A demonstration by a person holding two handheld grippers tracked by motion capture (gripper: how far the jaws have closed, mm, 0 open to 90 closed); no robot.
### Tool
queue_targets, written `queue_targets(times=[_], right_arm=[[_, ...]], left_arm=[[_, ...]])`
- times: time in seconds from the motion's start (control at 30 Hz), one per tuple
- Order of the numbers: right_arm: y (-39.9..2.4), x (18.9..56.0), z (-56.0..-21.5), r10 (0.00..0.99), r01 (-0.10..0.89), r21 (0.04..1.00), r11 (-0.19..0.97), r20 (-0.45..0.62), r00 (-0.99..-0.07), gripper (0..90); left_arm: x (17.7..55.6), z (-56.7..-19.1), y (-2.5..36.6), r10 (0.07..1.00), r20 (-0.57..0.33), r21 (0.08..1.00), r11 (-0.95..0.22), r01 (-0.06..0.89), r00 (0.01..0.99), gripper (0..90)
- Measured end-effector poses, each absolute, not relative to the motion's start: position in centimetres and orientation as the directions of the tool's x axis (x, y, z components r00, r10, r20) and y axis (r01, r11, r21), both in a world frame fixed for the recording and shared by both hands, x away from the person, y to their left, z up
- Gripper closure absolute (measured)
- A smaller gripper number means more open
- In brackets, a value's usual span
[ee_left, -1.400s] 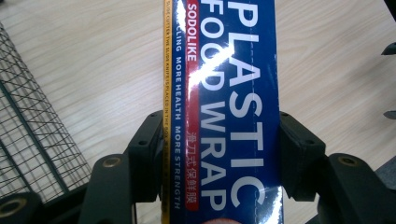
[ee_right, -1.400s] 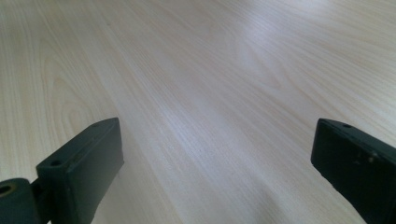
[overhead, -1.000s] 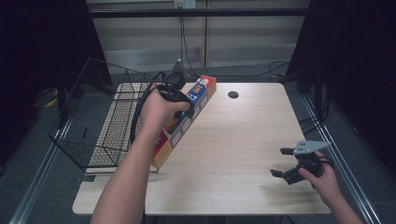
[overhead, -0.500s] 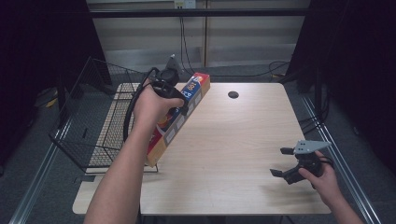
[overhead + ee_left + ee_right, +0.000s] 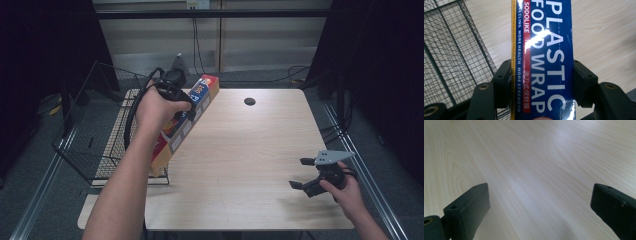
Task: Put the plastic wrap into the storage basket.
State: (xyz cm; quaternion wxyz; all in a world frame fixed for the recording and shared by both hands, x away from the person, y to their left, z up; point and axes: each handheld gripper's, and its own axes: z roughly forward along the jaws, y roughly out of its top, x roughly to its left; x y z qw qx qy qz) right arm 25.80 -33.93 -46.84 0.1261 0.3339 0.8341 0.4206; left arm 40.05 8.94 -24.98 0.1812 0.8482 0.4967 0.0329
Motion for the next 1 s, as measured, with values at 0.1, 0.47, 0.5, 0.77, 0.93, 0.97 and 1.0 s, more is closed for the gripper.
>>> queue_targets(times=[0.1,0.47,0.5,0.77,0.93,0.97,1.0], right_arm=[[-34.0,25.8,-46.9,0.664,0.452,0.786,0.422,0.072,-0.745,2.2],[-33.9,25.8,-46.9,0.664,0.452,0.786,0.423,0.071,-0.744,2.2],[-34.0,25.8,-46.9,0.665,0.452,0.786,0.421,0.071,-0.743,2.2],[-34.0,25.8,-46.8,0.670,0.450,0.788,0.420,0.066,-0.739,2.2],[-34.1,25.8,-46.8,0.671,0.448,0.789,0.420,0.063,-0.739,2.2],[-34.1,25.8,-46.8,0.668,0.451,0.788,0.418,0.070,-0.741,2.2],[-34.1,25.8,-46.8,0.668,0.451,0.788,0.419,0.069,-0.741,2.2]], left_arm=[[40.0,-24.8,9.3,0.860,-0.123,0.342,-0.431,0.835,0.495,43.0],[39.9,-24.2,10.5,0.874,-0.114,0.337,-0.414,0.846,0.473,43.0],[39.8,-24.1,10.5,0.875,-0.117,0.337,-0.410,0.847,0.470,43.0],[39.9,-23.9,11.2,0.881,-0.118,0.339,-0.398,0.852,0.458,43.0],[39.9,-23.7,11.7,0.890,-0.119,0.351,-0.377,0.857,0.440,43.0],[40.0,-23.6,11.8,0.889,-0.119,0.343,-0.381,0.858,0.442,43.0],[40.0,-23.6,12.0,0.886,-0.113,0.343,-0.390,0.855,0.450,43.0]])
